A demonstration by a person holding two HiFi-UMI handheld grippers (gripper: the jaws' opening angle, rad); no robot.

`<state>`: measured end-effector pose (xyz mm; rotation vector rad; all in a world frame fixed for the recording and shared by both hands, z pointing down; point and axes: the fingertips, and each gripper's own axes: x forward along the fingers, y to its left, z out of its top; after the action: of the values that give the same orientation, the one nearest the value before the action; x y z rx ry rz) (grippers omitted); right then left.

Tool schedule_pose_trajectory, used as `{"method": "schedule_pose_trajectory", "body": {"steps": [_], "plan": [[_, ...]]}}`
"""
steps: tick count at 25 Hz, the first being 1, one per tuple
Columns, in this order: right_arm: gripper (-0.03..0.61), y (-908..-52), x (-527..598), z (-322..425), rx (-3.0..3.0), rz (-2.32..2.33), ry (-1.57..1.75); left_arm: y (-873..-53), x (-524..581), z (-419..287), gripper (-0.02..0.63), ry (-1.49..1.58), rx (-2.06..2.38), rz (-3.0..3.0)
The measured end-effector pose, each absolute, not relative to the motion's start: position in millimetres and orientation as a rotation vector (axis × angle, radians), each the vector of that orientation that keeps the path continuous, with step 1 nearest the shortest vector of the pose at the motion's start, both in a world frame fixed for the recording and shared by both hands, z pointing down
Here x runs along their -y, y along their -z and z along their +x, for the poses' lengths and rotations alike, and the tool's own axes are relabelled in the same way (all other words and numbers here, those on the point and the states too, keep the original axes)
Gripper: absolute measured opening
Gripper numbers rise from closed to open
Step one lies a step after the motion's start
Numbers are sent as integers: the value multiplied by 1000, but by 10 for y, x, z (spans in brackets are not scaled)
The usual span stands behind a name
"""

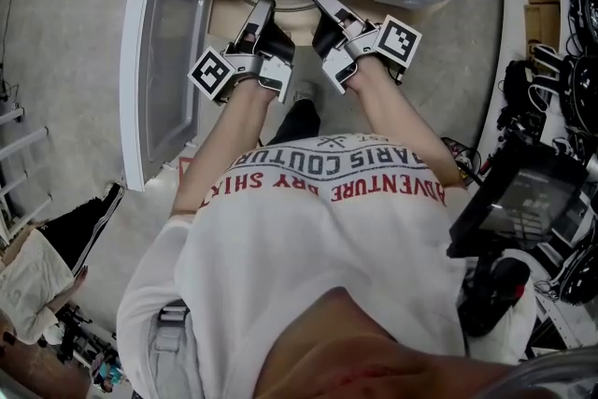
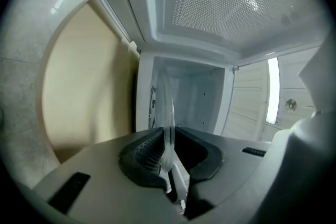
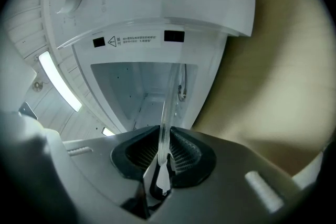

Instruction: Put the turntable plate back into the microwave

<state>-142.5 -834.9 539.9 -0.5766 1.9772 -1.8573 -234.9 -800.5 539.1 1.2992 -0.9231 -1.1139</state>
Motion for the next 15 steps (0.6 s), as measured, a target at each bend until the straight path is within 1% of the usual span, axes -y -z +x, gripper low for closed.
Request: {"method": "schedule_pose_trajectory", "body": {"steps": [8,15], "plan": [[54,-5577,8694,-1500,-1970,-608,1900,-5559,8373,-2424,51,1096,928,1271],[54,-5612,8736,-1540,-1940,-577,1939,-5592,8525,-2444,51,1084,942,1269]]}}
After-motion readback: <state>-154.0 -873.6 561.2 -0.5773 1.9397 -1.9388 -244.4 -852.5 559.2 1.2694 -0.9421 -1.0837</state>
